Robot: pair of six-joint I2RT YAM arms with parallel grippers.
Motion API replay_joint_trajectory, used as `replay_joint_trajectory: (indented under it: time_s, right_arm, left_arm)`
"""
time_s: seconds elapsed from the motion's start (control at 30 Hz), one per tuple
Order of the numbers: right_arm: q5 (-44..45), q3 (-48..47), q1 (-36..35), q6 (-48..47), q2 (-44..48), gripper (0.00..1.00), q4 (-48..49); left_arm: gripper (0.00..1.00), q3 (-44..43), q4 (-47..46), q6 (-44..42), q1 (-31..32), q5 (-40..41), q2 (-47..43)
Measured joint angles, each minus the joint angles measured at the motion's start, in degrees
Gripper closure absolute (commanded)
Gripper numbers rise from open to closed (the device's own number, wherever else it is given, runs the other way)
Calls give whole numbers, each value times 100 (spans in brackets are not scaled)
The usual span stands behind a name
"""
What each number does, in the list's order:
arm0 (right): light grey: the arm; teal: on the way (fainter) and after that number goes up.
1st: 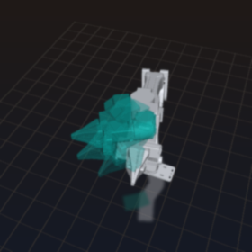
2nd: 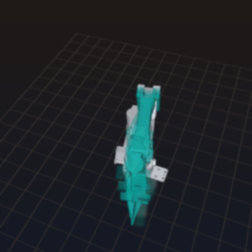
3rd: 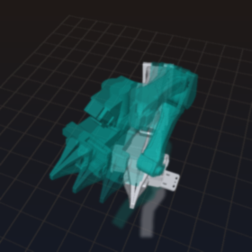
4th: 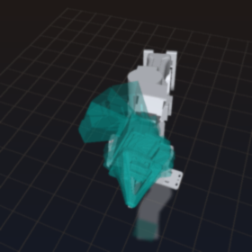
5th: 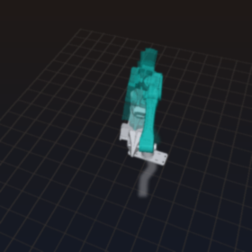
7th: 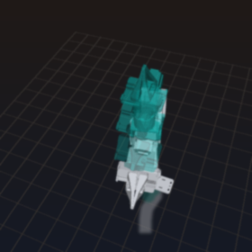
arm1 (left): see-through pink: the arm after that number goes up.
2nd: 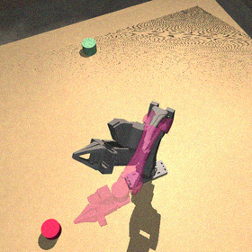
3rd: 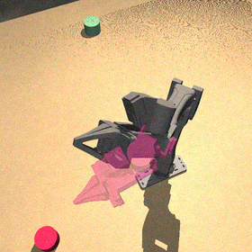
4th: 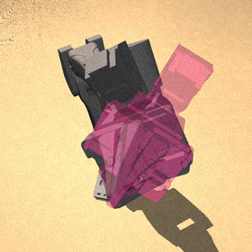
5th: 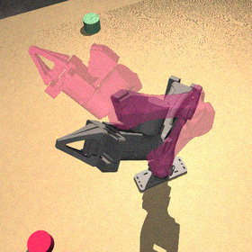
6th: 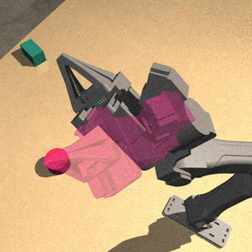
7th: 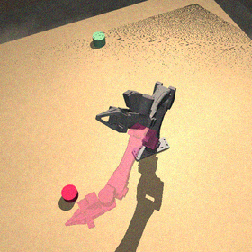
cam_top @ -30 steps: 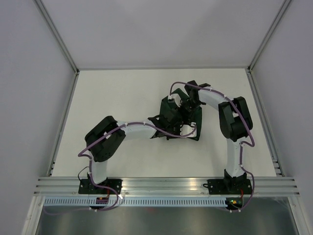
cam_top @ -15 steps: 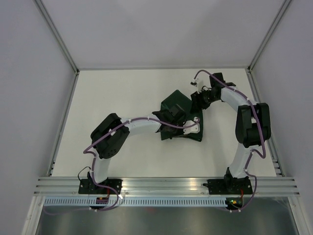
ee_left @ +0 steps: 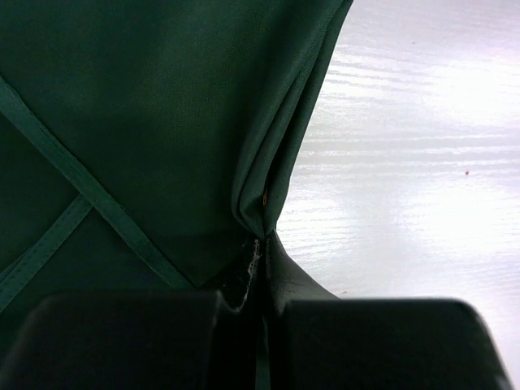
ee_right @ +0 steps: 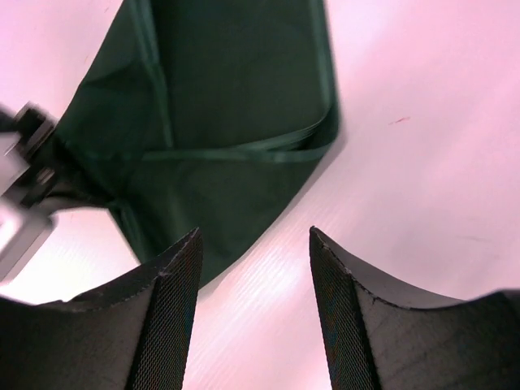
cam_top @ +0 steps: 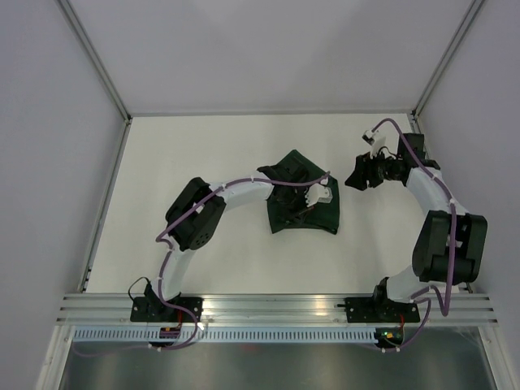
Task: Fold the napkin, place the utensils inside, and roll it up
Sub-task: Roll the napkin at the center of the board.
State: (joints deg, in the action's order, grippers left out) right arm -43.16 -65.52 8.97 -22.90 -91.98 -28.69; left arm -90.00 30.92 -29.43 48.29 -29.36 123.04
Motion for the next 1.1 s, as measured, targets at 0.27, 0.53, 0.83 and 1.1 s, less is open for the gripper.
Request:
replay_joint_trajectory:
  time_s: [0.27, 0.53, 0.83, 1.1]
  right_arm:
    - [-415, 1117, -70, -1368, 1462, 37, -407]
    - [-101, 2199, -1161, -2326, 2371, 36, -286]
    - [1123, 2872, -3049, -2404, 2354, 34, 782]
    - [1797, 2962, -3790, -2544, 1786, 33, 1357]
  left_arm:
    - [98, -732, 710, 201, -219, -734, 531]
    - [98, -973, 1095, 374, -393, -1344, 804]
    - [98, -1204, 1488, 518, -529, -1829, 1080]
    - [98, -1266, 1759, 568, -560, -2059, 1202]
